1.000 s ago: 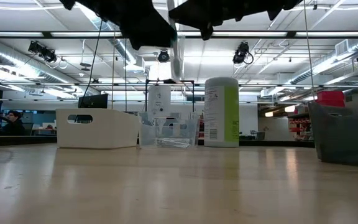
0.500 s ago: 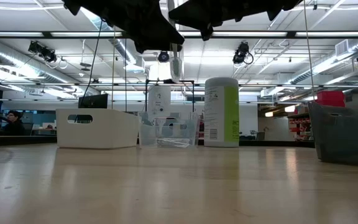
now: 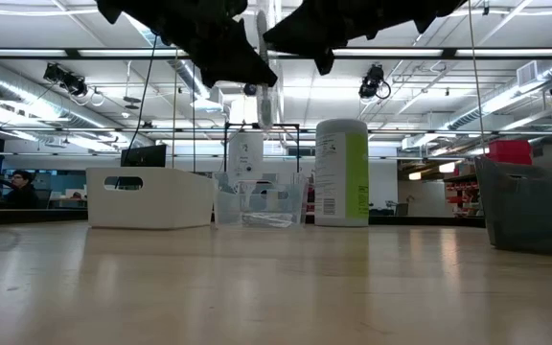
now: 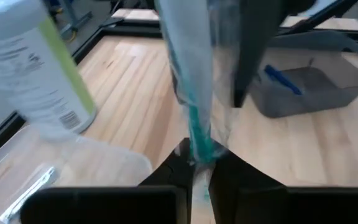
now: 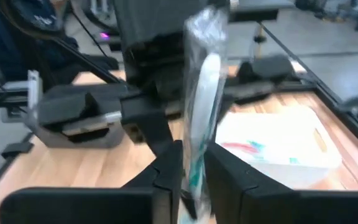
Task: Pick & Place Travel size toiletries
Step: Put the green and white toothbrush into the white bin
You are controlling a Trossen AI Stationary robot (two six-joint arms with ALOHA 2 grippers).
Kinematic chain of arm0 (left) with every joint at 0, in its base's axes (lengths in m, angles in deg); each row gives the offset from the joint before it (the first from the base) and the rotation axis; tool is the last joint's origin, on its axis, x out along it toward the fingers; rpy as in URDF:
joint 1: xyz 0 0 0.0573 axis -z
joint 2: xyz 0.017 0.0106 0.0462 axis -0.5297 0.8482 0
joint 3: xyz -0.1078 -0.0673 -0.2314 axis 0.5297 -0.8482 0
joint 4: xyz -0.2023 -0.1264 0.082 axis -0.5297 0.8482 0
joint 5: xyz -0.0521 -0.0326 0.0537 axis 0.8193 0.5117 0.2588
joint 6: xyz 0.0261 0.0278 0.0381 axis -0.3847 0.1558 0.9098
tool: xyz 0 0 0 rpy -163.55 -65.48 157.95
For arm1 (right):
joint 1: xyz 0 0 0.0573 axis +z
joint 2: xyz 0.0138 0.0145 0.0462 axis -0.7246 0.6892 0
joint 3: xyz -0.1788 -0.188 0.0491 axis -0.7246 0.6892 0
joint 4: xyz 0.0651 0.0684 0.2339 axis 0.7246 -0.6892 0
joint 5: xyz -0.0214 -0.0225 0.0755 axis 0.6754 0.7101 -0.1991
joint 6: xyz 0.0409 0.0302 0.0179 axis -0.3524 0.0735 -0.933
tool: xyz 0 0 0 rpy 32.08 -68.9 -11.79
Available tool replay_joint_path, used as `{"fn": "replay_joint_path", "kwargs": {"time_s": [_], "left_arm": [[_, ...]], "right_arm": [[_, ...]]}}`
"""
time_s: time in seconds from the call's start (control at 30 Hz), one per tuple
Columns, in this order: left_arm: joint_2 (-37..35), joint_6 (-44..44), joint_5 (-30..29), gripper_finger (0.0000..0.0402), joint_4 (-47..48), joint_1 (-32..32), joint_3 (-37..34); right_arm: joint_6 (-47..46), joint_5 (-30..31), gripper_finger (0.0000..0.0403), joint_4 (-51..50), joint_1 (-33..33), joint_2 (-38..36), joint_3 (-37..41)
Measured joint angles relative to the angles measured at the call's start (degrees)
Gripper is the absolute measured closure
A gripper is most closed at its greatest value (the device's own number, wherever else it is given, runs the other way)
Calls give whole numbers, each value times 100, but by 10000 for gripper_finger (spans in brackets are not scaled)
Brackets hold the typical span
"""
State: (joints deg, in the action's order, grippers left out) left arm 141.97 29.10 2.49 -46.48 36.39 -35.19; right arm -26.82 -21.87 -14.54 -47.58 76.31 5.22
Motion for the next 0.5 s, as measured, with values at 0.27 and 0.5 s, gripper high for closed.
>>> {"fn": "replay_joint_path", "kwargs": {"time_s": [0.27, 0.5], "left_arm": [[-157, -104, -652, 375, 879, -51, 124], [-515, -726, -920, 369, 3458, -580, 1106]], "right_arm": [[-11, 234, 286, -641, 7, 0, 0], [-11, 238, 273, -983, 7, 0, 2]]}}
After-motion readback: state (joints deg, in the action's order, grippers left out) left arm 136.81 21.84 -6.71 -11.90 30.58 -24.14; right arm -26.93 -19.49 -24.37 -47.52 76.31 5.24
